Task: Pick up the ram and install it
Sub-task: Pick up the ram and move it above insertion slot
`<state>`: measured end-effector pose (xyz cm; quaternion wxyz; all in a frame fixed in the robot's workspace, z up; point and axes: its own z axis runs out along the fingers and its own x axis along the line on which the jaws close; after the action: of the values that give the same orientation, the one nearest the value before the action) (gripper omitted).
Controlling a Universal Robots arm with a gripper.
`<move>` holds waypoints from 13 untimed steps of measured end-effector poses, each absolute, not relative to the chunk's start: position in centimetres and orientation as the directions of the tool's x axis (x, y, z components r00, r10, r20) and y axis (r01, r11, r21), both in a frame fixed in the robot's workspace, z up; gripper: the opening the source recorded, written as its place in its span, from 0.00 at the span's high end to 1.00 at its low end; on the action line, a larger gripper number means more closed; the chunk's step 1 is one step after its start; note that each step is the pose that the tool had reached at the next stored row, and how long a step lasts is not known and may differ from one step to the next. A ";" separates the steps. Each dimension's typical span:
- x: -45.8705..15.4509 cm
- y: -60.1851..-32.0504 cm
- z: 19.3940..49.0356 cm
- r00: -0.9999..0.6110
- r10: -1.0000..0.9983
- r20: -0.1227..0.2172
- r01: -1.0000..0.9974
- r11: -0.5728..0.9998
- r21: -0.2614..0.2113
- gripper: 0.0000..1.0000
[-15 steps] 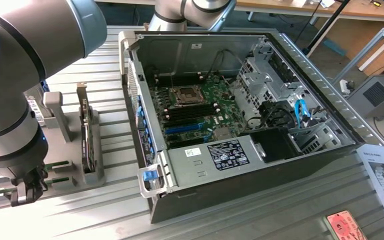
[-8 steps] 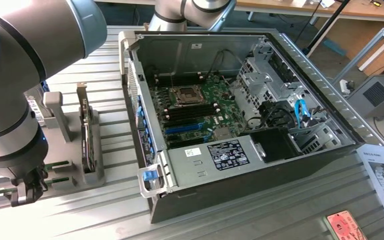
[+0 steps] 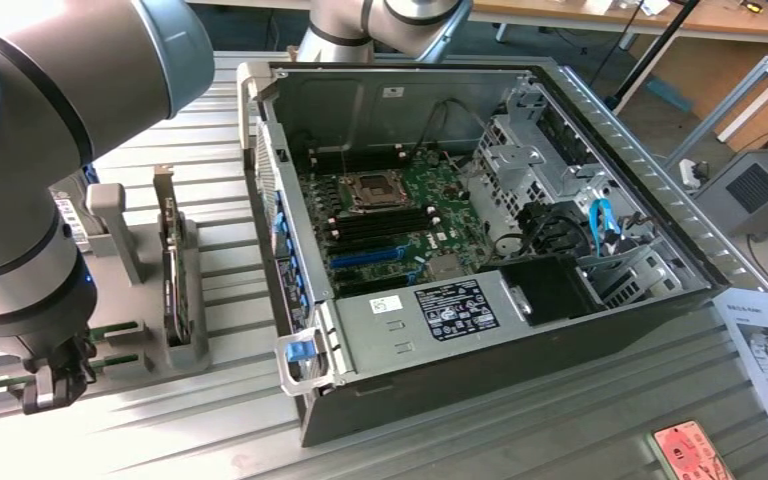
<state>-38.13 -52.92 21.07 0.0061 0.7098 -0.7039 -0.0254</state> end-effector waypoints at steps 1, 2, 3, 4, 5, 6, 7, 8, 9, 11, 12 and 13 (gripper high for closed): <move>-38.1 -52.9 21.1 0.008 -1.000 -0.027 -0.999 -0.009 0.044 0.69; -38.1 -52.9 21.1 0.008 -1.000 -0.027 -0.999 -0.009 0.044 0.69; -38.1 -52.9 21.0 0.008 -1.000 -0.027 -0.999 -0.009 0.044 0.69; -38.1 -52.9 21.0 0.008 -1.000 -0.027 -0.999 -0.009 0.044 0.69; -38.1 -52.9 21.0 0.008 -1.000 -0.028 -0.999 -0.009 0.044 0.69; -38.1 -52.9 21.0 0.008 -1.000 -0.028 -0.999 -0.009 0.044 0.69; -38.1 -52.9 21.0 0.008 -1.000 -0.028 -0.999 -0.009 0.044 0.69; -38.1 -52.8 21.0 0.008 -1.000 -0.028 -0.999 -0.009 0.044 0.69; -38.1 -52.8 21.0 0.008 -1.000 -0.028 -0.999 -0.009 0.044 0.69; -38.1 -52.8 21.0 0.008 -1.000 -0.027 -0.999 -0.009 0.044 0.69; -38.1 -52.8 21.0 0.008 -1.000 -0.027 -0.999 -0.009 0.044 0.69; -38.1 -52.8 21.0 0.008 -1.000 -0.027 -0.999 -0.009 0.044 0.69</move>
<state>-38.13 -52.83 21.01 0.0061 0.7098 -0.7039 -0.0253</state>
